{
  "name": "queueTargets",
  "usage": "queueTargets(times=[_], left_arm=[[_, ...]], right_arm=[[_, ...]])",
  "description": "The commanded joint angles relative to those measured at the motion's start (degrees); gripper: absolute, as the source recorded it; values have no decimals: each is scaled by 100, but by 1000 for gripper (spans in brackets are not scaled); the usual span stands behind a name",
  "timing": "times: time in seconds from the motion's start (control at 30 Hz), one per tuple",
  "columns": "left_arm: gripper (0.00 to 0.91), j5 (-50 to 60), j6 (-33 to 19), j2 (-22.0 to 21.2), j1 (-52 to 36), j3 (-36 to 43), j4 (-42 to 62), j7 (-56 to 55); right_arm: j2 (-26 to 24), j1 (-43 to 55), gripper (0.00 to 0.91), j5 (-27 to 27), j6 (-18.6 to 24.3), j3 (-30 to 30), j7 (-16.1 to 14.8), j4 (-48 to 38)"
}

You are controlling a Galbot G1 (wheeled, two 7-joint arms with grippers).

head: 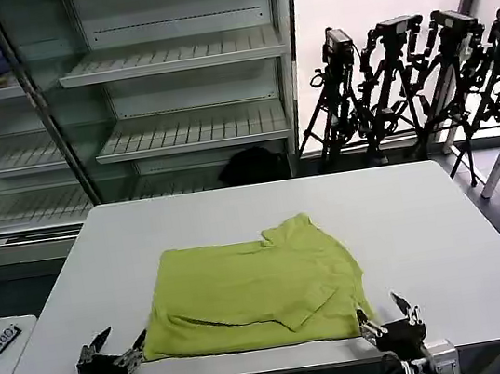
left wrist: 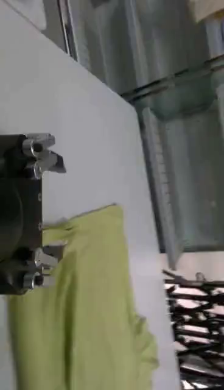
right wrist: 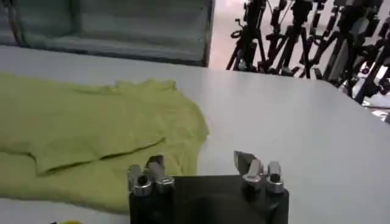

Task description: Fold and organize the clothes.

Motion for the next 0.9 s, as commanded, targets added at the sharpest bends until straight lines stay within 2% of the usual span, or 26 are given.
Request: queueTargets(times=[0.03, 0.13, 0.33, 0.67, 0.9], left_arm=[[907, -713, 464, -30, -2160, 800, 419, -248], [907, -506, 476, 157, -2672, 1231, 775, -291], [907, -347, 484, 197, -3492, 1837, 1536, -253], [907, -268, 484, 260, -4399, 2427, 2821, -39], [907, 75, 485, 265, -4783, 2689, 3544, 194]], right_arm=[[3, 2209, 907, 666, -136, -292, 135, -1122], [-6, 2880, 907, 826, -146, -500, 212, -1824], [107, 3715, 907, 845, -143, -692, 172, -2911], [302, 4274, 907, 686, -129, -761, 81, -3910], [517, 4495, 907, 287, -121, -747, -29, -4519]])
